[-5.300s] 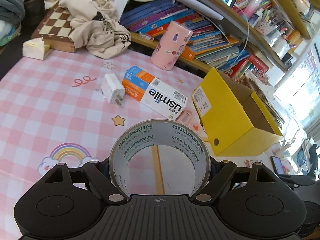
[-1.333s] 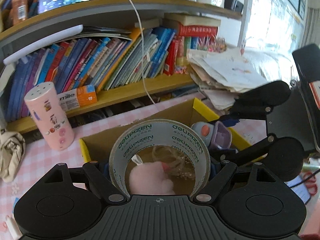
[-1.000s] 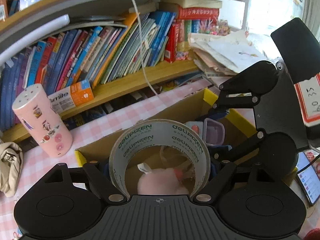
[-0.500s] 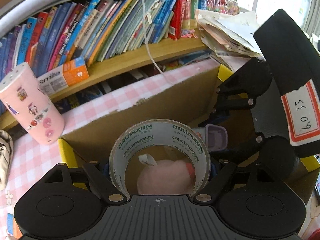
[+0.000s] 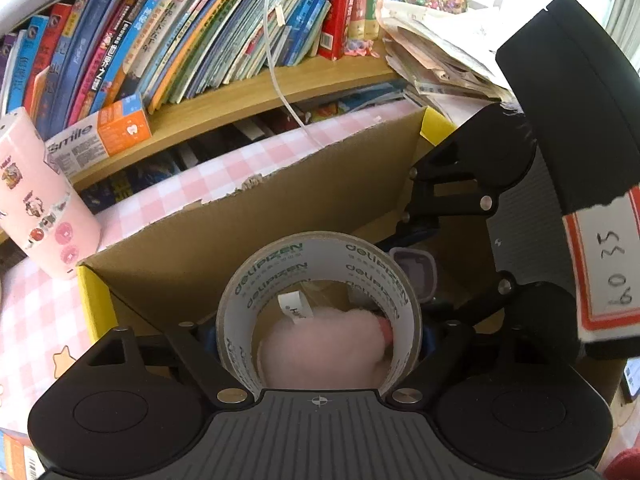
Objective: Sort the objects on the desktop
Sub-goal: 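Lower the tape roll and toy car into the yellow box with both grippers, then open both grippers to release the tape roll and toy car in the box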
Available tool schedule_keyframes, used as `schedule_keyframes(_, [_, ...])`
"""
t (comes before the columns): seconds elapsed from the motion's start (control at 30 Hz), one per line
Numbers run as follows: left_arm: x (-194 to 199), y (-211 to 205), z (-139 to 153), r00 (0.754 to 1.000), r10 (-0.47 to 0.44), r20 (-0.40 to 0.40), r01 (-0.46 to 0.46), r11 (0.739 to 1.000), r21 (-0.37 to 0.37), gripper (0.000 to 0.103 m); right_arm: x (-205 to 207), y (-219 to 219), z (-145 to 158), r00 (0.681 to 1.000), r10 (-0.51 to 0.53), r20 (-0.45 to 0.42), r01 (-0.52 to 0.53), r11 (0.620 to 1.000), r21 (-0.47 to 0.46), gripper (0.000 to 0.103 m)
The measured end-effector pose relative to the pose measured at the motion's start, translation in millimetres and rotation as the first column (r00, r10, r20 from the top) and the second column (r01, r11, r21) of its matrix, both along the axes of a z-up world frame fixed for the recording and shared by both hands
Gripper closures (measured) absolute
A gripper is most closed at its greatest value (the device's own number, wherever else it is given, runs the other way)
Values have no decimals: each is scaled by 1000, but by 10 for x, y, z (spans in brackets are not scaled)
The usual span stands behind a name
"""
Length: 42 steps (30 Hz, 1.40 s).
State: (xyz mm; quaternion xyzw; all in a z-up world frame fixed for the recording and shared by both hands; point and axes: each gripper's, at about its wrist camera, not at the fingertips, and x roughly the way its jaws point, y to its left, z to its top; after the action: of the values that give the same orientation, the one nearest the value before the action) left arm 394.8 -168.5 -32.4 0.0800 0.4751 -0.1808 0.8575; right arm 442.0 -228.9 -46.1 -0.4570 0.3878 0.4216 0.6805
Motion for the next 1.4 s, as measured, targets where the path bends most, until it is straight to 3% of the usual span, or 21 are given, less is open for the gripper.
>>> schedule_keyframes(0.1, [-7,-14,-7,1000,-6,0,6,1000,9,16,-7,15,-4,1000,-1,10,1,1000,2,58])
schedule_keyframes(0.3, [-59,-21,29,1000,-3,19,2,1000,18,15,-31,-14,44,999,-18,39,17,1000,25,38])
schedule_keyframes(0.43, [-136,-16,95,998,25,51,-28,998,52,2,-78,-60,104,999,-21,42,19,999,41,28])
schedule_keyframes(0.73, [-321,31,258,995,26,95,-29,999,30,1,-240,-207,307,997,-73,22,70,992,108,26])
schedule_keyframes(1.1, [-684,68,479,976,39,212,-53,997,59,1,-563,-354,631,989,-120,84,100,973,207,20])
schedule_keyframes(1.4, [-994,296,682,951,150,272,-158,987,9,0,-807,-522,863,964,-228,139,170,926,338,15])
